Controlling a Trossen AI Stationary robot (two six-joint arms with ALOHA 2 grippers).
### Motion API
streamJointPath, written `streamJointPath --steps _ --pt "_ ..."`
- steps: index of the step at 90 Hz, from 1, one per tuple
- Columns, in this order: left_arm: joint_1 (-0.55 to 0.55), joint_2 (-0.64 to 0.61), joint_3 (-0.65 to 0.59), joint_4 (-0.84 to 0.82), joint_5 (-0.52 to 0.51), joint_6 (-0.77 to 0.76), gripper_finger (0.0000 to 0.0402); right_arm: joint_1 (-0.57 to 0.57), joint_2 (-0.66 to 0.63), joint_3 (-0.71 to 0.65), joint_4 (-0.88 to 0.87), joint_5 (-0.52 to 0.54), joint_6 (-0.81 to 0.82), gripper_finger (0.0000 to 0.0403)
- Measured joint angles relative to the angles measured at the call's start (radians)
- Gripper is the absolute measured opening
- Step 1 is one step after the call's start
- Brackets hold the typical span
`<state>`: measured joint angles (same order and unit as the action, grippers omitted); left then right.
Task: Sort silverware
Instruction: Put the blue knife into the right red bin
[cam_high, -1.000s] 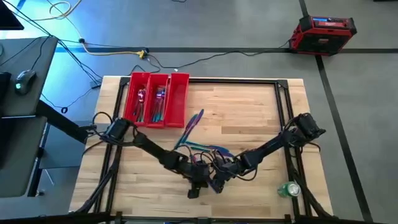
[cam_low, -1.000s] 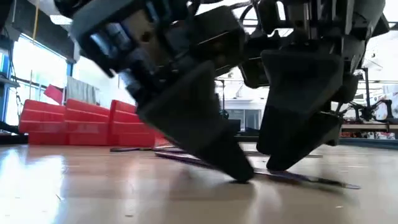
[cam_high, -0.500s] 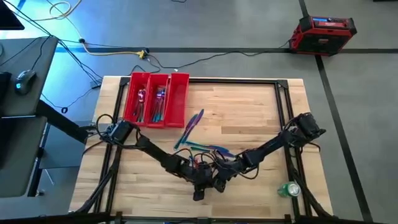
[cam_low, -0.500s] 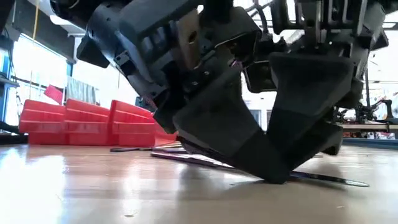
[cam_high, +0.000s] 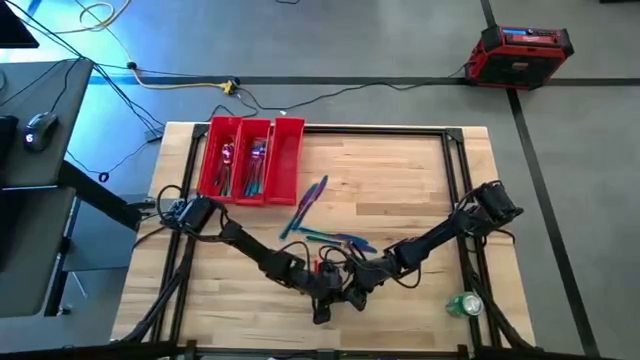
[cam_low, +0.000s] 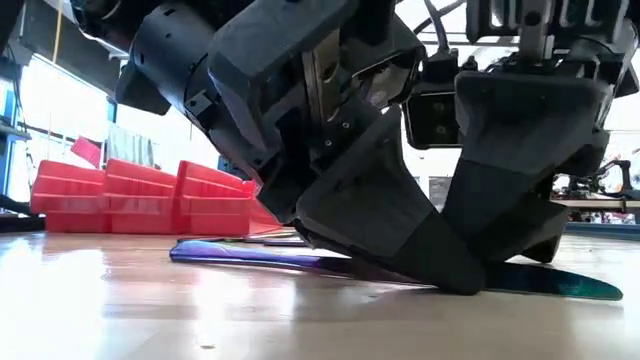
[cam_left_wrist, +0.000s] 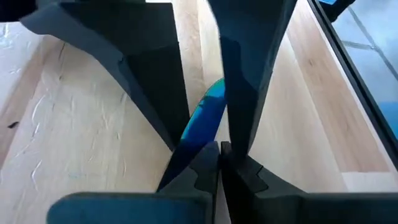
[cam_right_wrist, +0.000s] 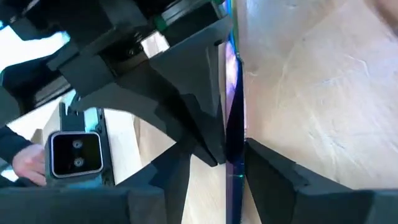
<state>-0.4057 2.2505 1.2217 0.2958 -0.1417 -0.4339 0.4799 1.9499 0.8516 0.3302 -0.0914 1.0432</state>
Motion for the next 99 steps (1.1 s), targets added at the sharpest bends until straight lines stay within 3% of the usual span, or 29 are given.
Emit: streamJointPath --steps 26,33,43,48,69,79,89,99 --pt "0.002 0.000 0.000 0.001 -0.040 -0.007 0.0000 0.052 0.027 0.012 -0.060 0.072 -0.083 0.0125" --pt "0.002 -0.001 0.000 0.002 -0.040 -0.008 0.0000 0.063 0.036 0.023 -0.084 0.111 -0.086 0.0096" --pt "-0.001 -0.023 -0.002 -0.017 -0.003 -0.009 0.0000 0.068 0.037 0.024 -0.096 0.145 -0.115 0.0026" --pt "-0.008 -0.048 -0.004 -0.036 0.023 -0.010 0.0001 0.068 0.038 0.024 -0.096 0.152 -0.125 0.0013" --pt "-0.086 -0.246 -0.010 -0.347 0.042 -0.078 0.0000 0.078 0.042 0.025 -0.105 0.268 -0.165 0.0001" --pt "-0.116 -0.349 -0.004 -0.509 -0.027 -0.134 0.0002 0.081 0.042 0.025 -0.104 0.271 -0.186 0.0001" --pt "-0.115 -0.368 -0.008 -0.626 -0.075 -0.166 0.0021 0.093 0.044 0.025 -0.095 0.297 -0.214 0.0001" --pt "-0.097 -0.348 -0.015 -0.618 -0.052 -0.183 0.0061 0.096 0.045 0.024 -0.088 0.302 -0.214 0.0001"
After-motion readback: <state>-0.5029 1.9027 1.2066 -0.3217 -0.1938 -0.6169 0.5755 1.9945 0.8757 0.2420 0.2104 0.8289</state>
